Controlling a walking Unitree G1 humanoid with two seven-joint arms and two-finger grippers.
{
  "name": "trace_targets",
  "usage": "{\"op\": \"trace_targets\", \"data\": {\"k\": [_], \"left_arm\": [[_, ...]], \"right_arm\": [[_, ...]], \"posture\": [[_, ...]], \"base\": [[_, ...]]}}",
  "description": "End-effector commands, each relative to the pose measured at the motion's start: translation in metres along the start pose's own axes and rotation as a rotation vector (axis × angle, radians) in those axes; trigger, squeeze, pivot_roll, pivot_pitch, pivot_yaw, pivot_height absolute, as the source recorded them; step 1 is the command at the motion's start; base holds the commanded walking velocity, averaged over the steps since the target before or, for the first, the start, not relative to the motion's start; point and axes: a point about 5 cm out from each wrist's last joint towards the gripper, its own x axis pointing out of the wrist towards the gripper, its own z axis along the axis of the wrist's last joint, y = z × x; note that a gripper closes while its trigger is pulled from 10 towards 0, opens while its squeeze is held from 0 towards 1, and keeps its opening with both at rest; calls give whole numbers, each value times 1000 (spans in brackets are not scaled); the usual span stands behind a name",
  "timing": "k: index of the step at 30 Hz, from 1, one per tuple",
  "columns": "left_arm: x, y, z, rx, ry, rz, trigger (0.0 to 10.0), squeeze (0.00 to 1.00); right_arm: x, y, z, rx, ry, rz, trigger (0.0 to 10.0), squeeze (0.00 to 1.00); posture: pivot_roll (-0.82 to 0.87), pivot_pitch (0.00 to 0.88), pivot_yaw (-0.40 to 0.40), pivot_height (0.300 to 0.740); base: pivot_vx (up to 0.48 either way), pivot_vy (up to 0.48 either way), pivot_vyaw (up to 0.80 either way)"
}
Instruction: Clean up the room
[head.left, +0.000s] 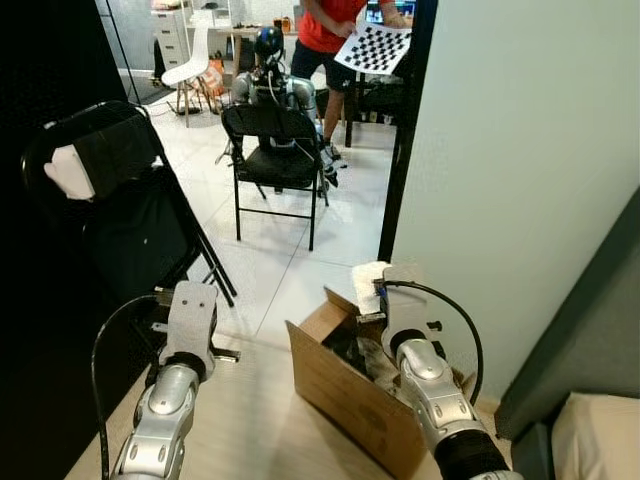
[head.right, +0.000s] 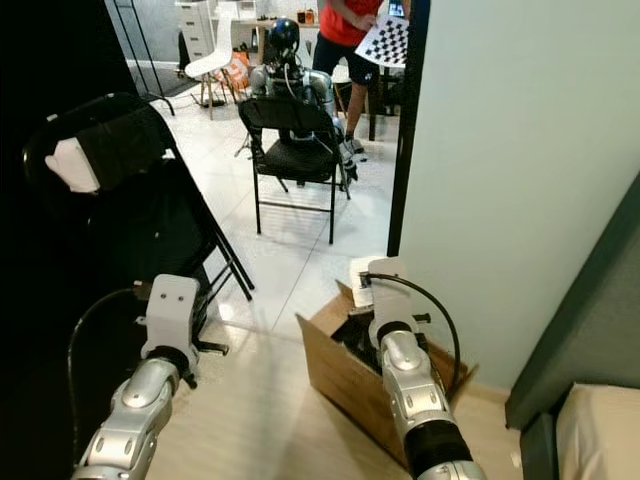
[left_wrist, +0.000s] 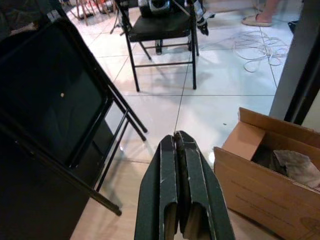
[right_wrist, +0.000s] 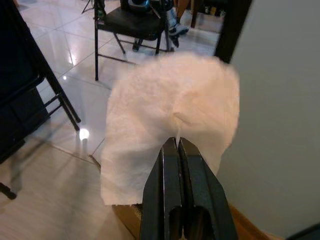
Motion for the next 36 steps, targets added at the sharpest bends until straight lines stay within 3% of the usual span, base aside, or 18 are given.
{"op": "trace_targets", "data": {"k": [1,14,22,36], "left_arm": [[-1,4,-2,1,12,6,10000,0],[-1,3,-3,0,14,1,10000,0],[0,3,-3,4,16,-1,10000,0],[-3,-3,-9,25,45,-47,10000,0]], "right_arm": [[0,2,-1,13,4,5,10000,0],[-1,2,-3,36,19,2,10000,0],[-1,2,-5,37,27,11,10000,0],[-3,10,-14,-13,101,63,10000,0]], "posture": [[11,14,16,727],[9,17,17,727],[8,16,20,727],[6,10,24,727]], "base": [[319,0,0],[319,0,0],[312,0,-700],[0,0,0]]}}
